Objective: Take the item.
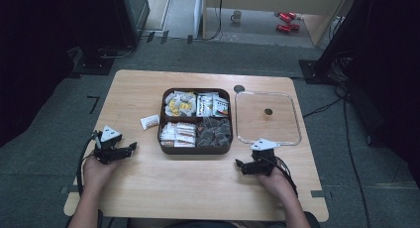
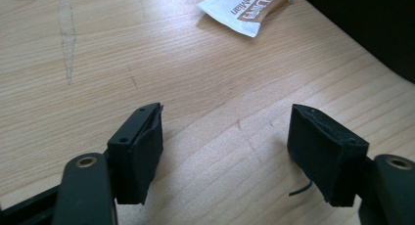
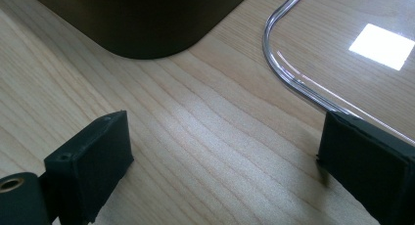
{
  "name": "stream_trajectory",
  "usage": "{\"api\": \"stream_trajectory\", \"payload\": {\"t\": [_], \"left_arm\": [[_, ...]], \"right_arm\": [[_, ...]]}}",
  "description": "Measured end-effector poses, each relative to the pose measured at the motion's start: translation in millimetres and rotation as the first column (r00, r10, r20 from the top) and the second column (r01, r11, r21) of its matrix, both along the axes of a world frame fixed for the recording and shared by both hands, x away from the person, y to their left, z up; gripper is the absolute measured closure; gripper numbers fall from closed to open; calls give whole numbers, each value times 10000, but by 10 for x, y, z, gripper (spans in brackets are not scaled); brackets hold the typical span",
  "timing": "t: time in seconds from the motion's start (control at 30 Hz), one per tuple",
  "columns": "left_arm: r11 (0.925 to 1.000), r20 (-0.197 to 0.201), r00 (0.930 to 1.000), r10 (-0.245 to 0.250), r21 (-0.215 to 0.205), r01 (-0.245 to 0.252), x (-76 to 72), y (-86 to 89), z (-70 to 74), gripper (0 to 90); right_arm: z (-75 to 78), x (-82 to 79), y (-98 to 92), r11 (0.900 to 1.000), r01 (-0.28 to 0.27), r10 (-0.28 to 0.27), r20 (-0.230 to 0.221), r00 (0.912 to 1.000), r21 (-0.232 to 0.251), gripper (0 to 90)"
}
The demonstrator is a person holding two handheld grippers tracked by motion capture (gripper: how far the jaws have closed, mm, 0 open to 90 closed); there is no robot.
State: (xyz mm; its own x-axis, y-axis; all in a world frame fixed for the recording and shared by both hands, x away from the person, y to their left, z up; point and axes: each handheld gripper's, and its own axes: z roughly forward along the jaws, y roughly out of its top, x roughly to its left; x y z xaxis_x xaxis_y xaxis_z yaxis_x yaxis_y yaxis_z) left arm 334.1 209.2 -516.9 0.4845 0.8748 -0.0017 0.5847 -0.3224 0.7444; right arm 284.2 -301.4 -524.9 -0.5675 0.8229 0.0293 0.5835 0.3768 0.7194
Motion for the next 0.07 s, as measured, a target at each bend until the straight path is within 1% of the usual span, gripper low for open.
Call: {"api": "stream_trajectory", "payload": {"t": [0.07], "left_arm": [[10000,-9,10000,-9,5,9,0,-1,0,282]], "right_arm": [[0,0,0,10000,1,-1,1,10000,0,55]]}}
